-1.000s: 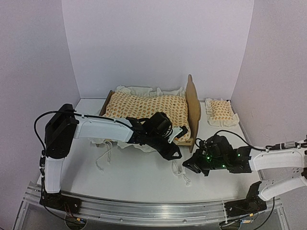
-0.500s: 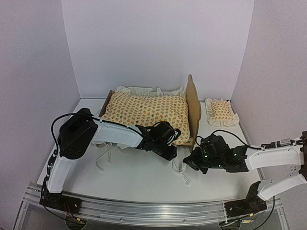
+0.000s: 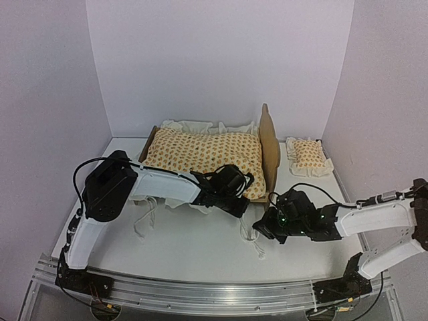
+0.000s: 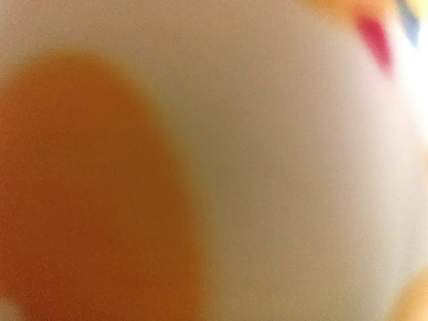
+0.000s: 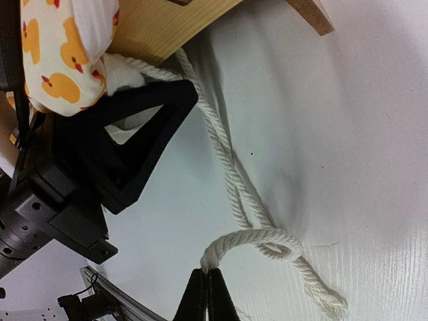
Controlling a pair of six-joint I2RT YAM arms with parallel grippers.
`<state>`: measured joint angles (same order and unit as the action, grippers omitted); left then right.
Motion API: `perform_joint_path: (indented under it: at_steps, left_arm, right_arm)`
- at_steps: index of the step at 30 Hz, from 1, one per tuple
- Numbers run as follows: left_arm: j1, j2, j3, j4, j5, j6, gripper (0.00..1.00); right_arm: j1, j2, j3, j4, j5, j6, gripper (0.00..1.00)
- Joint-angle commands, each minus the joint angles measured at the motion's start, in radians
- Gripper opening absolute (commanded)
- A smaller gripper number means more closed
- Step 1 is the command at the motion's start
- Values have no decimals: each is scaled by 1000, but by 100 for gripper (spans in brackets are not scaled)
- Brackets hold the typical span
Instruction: Set up the pet bed
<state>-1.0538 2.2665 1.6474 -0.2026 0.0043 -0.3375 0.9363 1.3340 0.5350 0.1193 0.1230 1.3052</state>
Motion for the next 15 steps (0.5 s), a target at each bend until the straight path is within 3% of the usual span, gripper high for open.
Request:
perform_joint_path:
  at_steps: [1,7,15]
  left_arm:
    - [19,23,32,27,30,0,0]
    - [58,-41,72,-127,154,-4,0]
    - [99,-164,-26,-222,405,29,0]
  right_arm:
    - [-7,20,43,42,-7,-7,0]
    - [-55,60,65,63,7,-25,0]
    - [-94,260,187,214,24,-113,0]
